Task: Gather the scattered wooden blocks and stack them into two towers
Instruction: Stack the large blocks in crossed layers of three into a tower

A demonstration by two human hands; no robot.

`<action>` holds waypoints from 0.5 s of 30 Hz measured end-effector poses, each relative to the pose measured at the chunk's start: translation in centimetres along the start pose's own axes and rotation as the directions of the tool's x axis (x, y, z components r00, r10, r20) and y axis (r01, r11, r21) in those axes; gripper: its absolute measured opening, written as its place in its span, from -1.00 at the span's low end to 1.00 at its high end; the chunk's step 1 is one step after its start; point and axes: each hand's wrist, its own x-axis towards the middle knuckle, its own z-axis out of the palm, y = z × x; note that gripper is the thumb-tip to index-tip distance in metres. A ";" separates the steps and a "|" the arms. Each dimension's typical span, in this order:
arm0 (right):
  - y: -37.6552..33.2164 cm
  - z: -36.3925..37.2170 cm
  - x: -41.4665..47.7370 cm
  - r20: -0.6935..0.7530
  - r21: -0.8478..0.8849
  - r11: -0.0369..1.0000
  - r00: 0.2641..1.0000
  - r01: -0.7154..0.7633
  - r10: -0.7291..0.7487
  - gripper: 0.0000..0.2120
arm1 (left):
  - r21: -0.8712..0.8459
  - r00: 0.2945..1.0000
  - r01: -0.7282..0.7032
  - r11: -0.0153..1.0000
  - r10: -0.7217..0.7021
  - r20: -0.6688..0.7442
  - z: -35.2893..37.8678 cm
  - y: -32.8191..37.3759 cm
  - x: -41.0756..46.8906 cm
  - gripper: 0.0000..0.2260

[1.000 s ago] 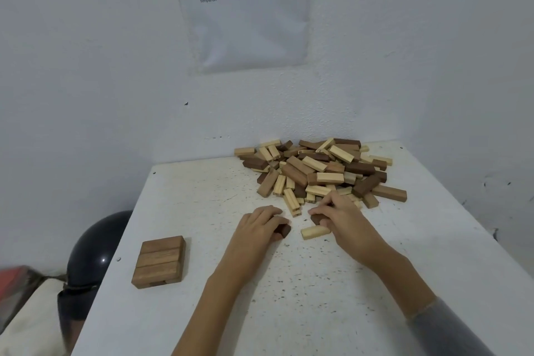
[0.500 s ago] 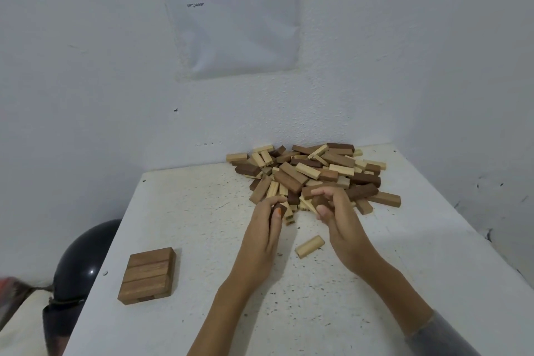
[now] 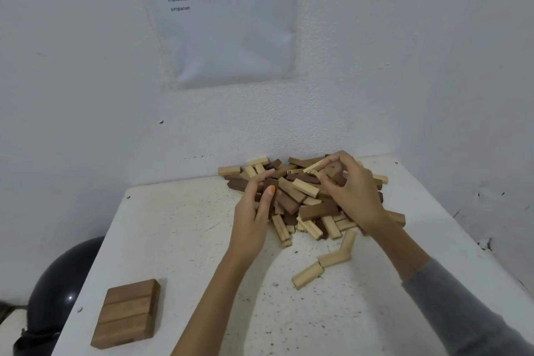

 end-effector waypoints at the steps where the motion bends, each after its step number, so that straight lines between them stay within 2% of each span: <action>1: 0.1 -0.2 0.9 0.004 -0.009 1.000 1.000 -0.019 0.019 -0.90 | -0.015 1.000 0.001 1.000 -0.001 0.001 0.0 0.0 0.7 -0.75; 4: 0.4 -0.1 3.7 0.016 -0.073 0.997 0.999 -0.041 0.042 -0.94 | -0.014 1.000 0.001 1.000 -0.001 0.003 0.2 0.0 2.5 -0.75; 8: 0.4 0.9 7.0 0.094 -0.215 0.976 0.994 -0.036 0.057 -0.88 | -0.026 1.000 0.019 0.999 -0.019 -0.024 0.9 -0.7 4.4 -0.76; 11: 0.2 1.9 8.7 0.195 -0.422 0.906 0.979 0.024 0.064 -0.79 | -0.034 0.999 0.038 0.999 -0.039 -0.033 1.6 -1.1 5.4 -0.76; 15: 0.1 3.1 10.2 0.272 -0.575 0.816 0.954 0.055 0.128 -0.68 | -0.032 0.998 0.051 0.998 -0.051 -0.025 2.2 -1.5 6.1 -0.76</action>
